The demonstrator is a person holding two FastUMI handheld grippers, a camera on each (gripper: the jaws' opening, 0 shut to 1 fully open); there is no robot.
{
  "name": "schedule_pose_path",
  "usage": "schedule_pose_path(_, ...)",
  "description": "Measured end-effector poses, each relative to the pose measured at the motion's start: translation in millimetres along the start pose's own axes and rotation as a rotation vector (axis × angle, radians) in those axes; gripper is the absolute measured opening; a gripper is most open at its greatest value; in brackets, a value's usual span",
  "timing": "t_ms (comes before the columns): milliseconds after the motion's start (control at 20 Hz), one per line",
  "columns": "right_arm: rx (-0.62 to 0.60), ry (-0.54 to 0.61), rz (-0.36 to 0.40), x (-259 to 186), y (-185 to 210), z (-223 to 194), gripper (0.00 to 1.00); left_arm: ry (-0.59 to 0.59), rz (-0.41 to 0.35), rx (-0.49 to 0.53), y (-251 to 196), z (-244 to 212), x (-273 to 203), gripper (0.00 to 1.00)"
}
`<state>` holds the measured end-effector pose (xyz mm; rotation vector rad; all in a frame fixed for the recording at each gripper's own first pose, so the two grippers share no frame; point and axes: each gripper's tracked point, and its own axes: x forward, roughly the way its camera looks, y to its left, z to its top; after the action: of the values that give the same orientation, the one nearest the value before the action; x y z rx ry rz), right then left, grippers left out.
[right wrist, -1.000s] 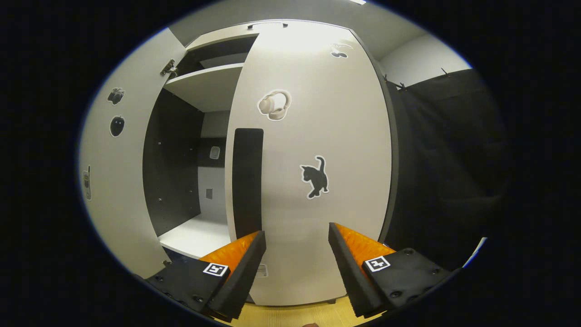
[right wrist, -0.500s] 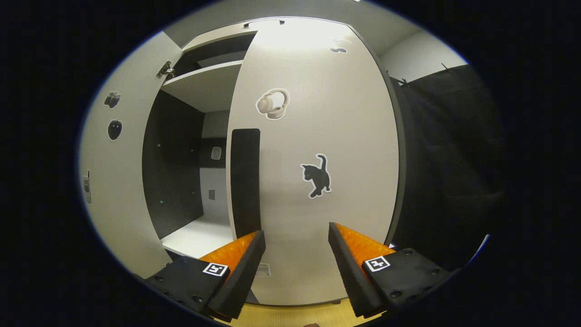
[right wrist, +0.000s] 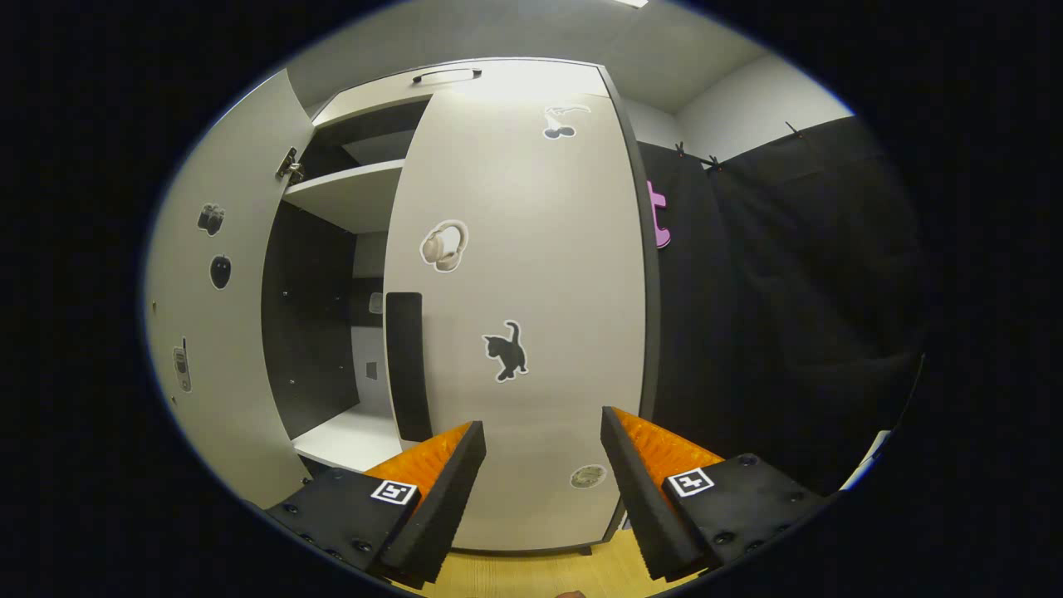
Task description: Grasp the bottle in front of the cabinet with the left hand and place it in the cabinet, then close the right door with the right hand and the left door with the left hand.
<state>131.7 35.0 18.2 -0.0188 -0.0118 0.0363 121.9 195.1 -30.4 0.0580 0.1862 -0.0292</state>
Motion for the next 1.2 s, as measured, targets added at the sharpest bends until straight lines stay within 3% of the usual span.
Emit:
schedule_pose_path(400, 0.001, -0.021, -0.075, -63.2, -72.4, 21.6, 0.93, 0.000, -0.032, 0.060, -48.5, -3.2, 22.7, 0.94)
schedule_pose_path(850, -0.011, -0.045, -0.104, -98.8, -150.2, 43.7, 0.94, -0.058, -0.103, -0.064, -105.2, 2.7, 62.5, 0.94)
schedule_pose_path(1200, 0.022, -0.023, -0.072, -98.9, -179.0, 34.2, 0.93, -0.090, -0.029, -0.008, -135.0, 12.6, 102.7, 0.94)
